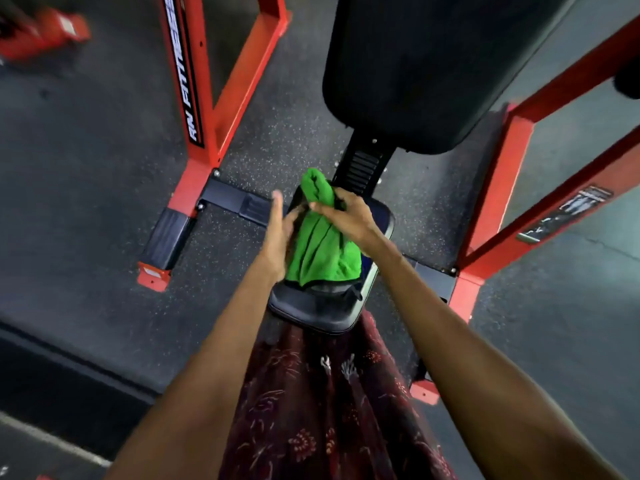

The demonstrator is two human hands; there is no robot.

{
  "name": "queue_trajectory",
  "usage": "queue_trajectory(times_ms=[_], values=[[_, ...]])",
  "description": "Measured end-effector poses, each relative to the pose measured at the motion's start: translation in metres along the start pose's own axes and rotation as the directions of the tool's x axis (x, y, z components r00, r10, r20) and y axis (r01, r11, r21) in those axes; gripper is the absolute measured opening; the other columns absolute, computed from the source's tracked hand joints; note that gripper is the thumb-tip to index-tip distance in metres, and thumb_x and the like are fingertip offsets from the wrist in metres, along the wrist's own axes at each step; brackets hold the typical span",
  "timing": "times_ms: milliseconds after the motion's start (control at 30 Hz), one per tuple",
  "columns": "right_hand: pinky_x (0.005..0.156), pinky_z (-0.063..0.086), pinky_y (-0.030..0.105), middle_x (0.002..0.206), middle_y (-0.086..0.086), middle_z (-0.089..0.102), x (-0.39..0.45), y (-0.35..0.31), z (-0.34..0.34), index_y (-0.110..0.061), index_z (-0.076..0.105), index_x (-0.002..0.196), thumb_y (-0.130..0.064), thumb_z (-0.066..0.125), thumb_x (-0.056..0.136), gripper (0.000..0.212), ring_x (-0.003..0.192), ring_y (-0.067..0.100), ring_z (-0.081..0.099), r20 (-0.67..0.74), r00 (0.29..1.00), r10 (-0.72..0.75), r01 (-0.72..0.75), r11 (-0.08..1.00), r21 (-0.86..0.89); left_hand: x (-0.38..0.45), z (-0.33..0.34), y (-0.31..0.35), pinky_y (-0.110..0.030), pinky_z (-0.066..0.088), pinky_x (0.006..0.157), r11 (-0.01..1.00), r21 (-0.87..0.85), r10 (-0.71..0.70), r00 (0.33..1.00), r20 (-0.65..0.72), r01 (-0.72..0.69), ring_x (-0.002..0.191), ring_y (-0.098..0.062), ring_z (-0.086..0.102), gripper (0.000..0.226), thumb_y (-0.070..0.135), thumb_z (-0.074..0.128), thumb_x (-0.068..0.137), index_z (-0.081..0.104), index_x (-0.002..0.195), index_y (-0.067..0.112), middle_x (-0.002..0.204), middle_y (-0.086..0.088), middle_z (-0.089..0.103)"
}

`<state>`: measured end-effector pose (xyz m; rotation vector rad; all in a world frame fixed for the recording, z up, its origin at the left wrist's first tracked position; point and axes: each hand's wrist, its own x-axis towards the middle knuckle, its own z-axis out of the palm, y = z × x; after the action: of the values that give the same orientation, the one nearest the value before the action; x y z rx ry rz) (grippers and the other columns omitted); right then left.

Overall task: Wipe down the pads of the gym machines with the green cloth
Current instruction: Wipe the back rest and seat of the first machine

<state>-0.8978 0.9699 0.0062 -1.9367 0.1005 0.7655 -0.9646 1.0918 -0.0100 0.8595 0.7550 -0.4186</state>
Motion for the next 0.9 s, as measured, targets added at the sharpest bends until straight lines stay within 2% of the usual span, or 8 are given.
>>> queue_trajectory(times_ms=[100,233,300,367,433,700,800,900], values=[[0.086,0.042,0.013,0.111,-0.006,0.06,-0.028,-0.024,-0.022,-0.013,0.059,0.123,-0.033,0.051,0.097,0.033,0.101,0.005,0.058,-0.008,0.999,-0.031,0.032,0.984,0.174,-0.023,0.037,0.03,-0.042,0.052,0.093,0.963,0.268,0.023,0.997,0.068,-0.041,0.105,-0.026,0.066,0.073,0.045,0.081,0.066,0.056,0.128,0.015,0.114,-0.011,0.068],[0.092,0.045,0.034,0.122,0.001,0.058,-0.059,-0.021,-0.059,-0.015,0.053,0.127,-0.045,0.061,0.087,0.05,0.11,0.017,0.057,-0.265,0.956,0.125,-0.007,0.915,0.403,-0.042,0.057,0.039,-0.032,0.057,0.073,0.908,0.409,0.068,0.996,0.066,-0.089,0.088,-0.022,0.067,0.05,0.004,0.069,0.082,0.053,0.128,0.013,0.101,-0.006,0.069],[0.086,0.051,0.034,0.117,0.006,0.063,-0.085,-0.014,-0.075,-0.012,0.056,0.122,-0.051,0.072,0.076,0.062,0.104,0.022,0.063,-0.284,0.927,0.243,-0.056,0.841,0.538,-0.057,0.074,0.041,-0.03,0.055,0.067,0.918,0.391,0.02,0.99,0.138,-0.073,0.087,-0.02,0.067,0.04,0.01,0.065,0.087,0.054,0.124,0.021,0.101,-0.004,0.068],[0.09,0.052,0.039,0.118,0.01,0.067,-0.115,-0.006,-0.086,-0.012,0.061,0.122,-0.049,0.071,0.075,0.061,0.106,0.024,0.065,-0.039,0.966,0.254,-0.15,0.681,0.717,-0.069,0.091,0.038,-0.031,0.056,0.069,0.91,0.408,-0.028,0.975,0.219,-0.065,0.087,-0.018,0.067,0.033,0.015,0.06,0.091,0.055,0.122,0.023,0.1,-0.002,0.069],[0.09,0.052,0.04,0.117,0.011,0.067,-0.149,0.0,-0.097,-0.012,0.063,0.122,-0.043,0.065,0.08,0.052,0.106,0.024,0.065,0.035,0.978,0.208,-0.151,0.576,0.803,-0.078,0.11,0.029,-0.029,0.057,0.07,0.904,0.421,-0.068,0.951,0.301,-0.069,0.082,-0.016,0.069,0.029,0.015,0.054,0.094,0.055,0.123,0.019,0.098,-0.002,0.07],[0.078,0.058,0.034,0.11,0.012,0.069,-0.234,0.035,-0.143,-0.006,0.061,0.119,-0.007,0.062,0.088,0.031,0.088,0.02,0.07,-0.446,0.858,0.257,0.283,0.487,0.826,-0.095,0.2,-0.035,-0.022,0.051,0.073,0.709,0.575,0.177,0.893,0.414,-0.407,0.084,-0.016,0.061,0.018,0.018,0.054,0.096,0.062,0.109,0.009,0.095,-0.003,0.067],[0.078,0.058,0.036,0.112,0.016,0.068,-0.264,0.052,-0.162,-0.004,0.062,0.117,-0.006,0.066,0.084,0.033,0.093,0.025,0.069,-0.52,0.795,0.313,0.358,0.451,0.818,-0.102,0.235,-0.066,-0.034,0.048,0.08,0.596,0.641,0.197,0.862,0.466,-0.483,0.088,-0.02,0.058,0.022,0.021,0.052,0.098,0.063,0.105,0.003,0.096,-0.009,0.064],[0.074,0.058,0.035,0.11,0.017,0.068,-0.296,0.075,-0.18,0.0,0.063,0.116,-0.007,0.067,0.084,0.033,0.09,0.025,0.069,-0.534,0.754,0.382,0.386,0.401,0.831,-0.114,0.265,-0.097,-0.029,0.048,0.073,0.514,0.657,0.18,0.818,0.546,-0.551,0.086,-0.02,0.057,0.021,0.02,0.048,0.1,0.061,0.105,0.004,0.093,-0.008,0.062]])
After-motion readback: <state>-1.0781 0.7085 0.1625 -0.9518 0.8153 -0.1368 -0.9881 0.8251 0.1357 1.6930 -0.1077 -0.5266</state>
